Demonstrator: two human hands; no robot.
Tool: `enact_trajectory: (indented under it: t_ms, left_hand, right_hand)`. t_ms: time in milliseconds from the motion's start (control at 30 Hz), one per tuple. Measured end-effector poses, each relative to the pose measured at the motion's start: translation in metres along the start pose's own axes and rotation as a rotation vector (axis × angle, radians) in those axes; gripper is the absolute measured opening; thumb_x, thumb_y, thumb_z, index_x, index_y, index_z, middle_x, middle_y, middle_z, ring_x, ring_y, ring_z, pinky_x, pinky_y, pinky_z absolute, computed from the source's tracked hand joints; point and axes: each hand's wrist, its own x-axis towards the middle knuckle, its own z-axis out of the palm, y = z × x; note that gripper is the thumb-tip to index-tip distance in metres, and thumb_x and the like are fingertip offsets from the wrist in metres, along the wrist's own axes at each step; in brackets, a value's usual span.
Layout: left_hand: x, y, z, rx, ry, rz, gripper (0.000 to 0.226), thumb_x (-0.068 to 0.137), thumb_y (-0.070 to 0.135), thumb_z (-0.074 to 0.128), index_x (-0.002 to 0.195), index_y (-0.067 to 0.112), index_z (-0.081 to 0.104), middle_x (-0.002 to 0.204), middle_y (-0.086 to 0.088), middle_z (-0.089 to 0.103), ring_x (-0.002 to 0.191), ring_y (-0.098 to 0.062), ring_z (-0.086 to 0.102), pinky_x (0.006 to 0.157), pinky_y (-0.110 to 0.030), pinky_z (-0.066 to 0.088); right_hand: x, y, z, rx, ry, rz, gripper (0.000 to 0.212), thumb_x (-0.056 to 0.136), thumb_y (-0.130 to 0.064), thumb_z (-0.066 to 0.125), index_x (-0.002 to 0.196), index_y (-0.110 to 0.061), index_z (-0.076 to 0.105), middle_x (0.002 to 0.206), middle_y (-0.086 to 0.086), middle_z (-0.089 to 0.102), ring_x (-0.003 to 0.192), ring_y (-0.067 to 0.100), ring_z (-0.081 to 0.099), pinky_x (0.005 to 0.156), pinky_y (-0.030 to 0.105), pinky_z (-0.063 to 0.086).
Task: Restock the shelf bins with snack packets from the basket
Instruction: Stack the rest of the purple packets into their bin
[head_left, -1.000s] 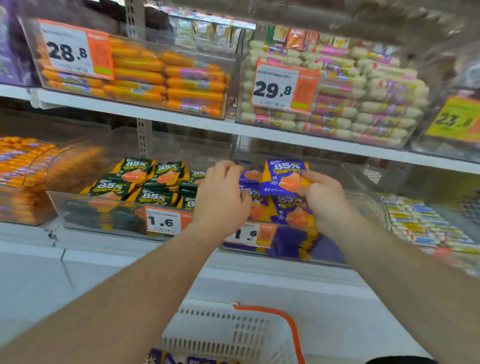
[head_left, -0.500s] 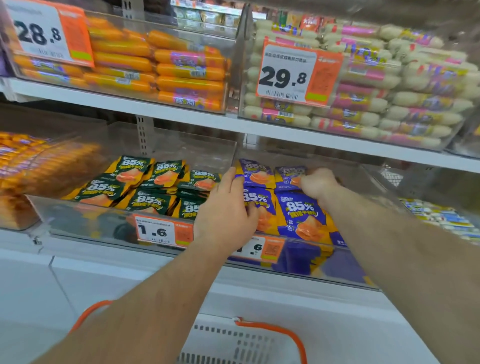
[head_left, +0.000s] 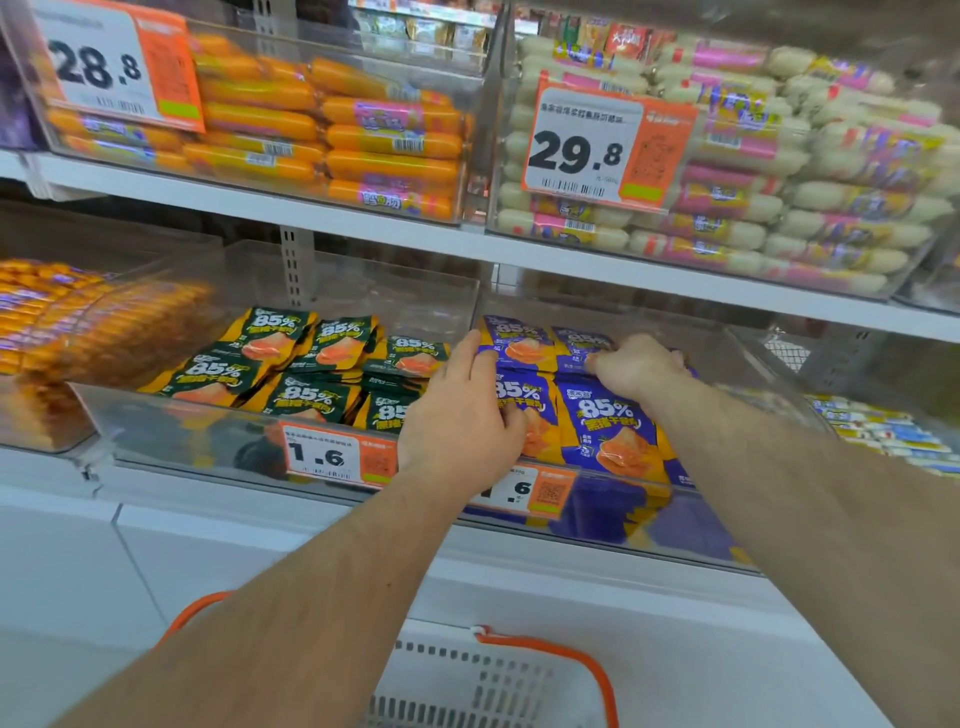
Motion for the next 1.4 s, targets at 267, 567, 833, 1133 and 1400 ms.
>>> enact_trajectory:
  t_ms: [267, 567, 833, 1133, 1400]
  left_hand:
    - [-0.016, -0.006, -0.014, -0.213, 0.247, 0.171, 0.048, 0.076, 0.023, 0.055, 0.123, 0.013, 0.06, 0.136, -0.005, 0.053, 0.123, -0.026, 0.05, 0.098, -0.045, 0.039]
    - [-0.166, -0.113, 0.029, -0.258, -0.126, -0.256, 0.024, 0.088, 0.012, 0.056, 0.111, 0.019, 0.06, 0.088, 0.012, 0.055, 0.072, -0.014, 0.052, 0.071, -0.035, 0.047]
    - [-0.212, -0.158, 0.069, -0.254, -0.586, -0.512, 0.029, 0.097, 0.019, 0.049, 0.126, 0.021, 0.055, 0.116, 0.001, 0.061, 0.085, -0.018, 0.059, 0.073, -0.033, 0.051]
    - [-0.225, -0.182, 0.101, -0.242, -0.681, -0.609, 0.028, 0.098, 0.023, 0.049, 0.125, 0.023, 0.056, 0.116, 0.002, 0.061, 0.093, -0.016, 0.06, 0.081, -0.035, 0.053]
    - [-0.228, -0.185, 0.112, -0.266, -0.688, -0.651, 0.026, 0.095, 0.017, 0.048, 0.118, 0.025, 0.057, 0.1, 0.013, 0.057, 0.068, 0.005, 0.058, 0.068, -0.024, 0.051]
  right_hand:
    - [-0.101, -0.02, 0.012, 0.41, 0.628, -0.708, 0.015, 0.068, -0.02, 0.05, 0.063, -0.01, 0.06, 0.066, 0.006, 0.057, 0.068, 0.027, 0.053, 0.064, 0.034, 0.04]
    - [-0.21, -0.01, 0.148, 0.494, -0.026, -0.804, 0.016, 0.067, -0.026, 0.043, 0.052, -0.021, 0.043, 0.052, -0.009, 0.038, 0.058, 0.018, 0.043, 0.052, 0.03, 0.031]
    - [-0.232, 0.073, 0.3, 0.104, -0.814, 0.055, 0.038, 0.091, 0.001, 0.048, 0.064, -0.015, 0.027, 0.059, 0.003, 0.026, 0.049, 0.015, 0.022, 0.042, 0.025, 0.026]
    - [-0.271, 0.122, 0.371, 0.493, -0.868, 0.802, 0.041, 0.087, -0.013, 0.06, 0.126, 0.0, 0.054, 0.078, 0.006, 0.052, 0.078, 0.025, 0.057, 0.086, 0.042, 0.054]
    - [-0.27, 0.106, 0.386, 0.561, -0.769, 0.984, 0.049, 0.091, -0.003, 0.06, 0.138, -0.001, 0.044, 0.089, 0.015, 0.061, 0.064, 0.02, 0.054, 0.05, 0.033, 0.042]
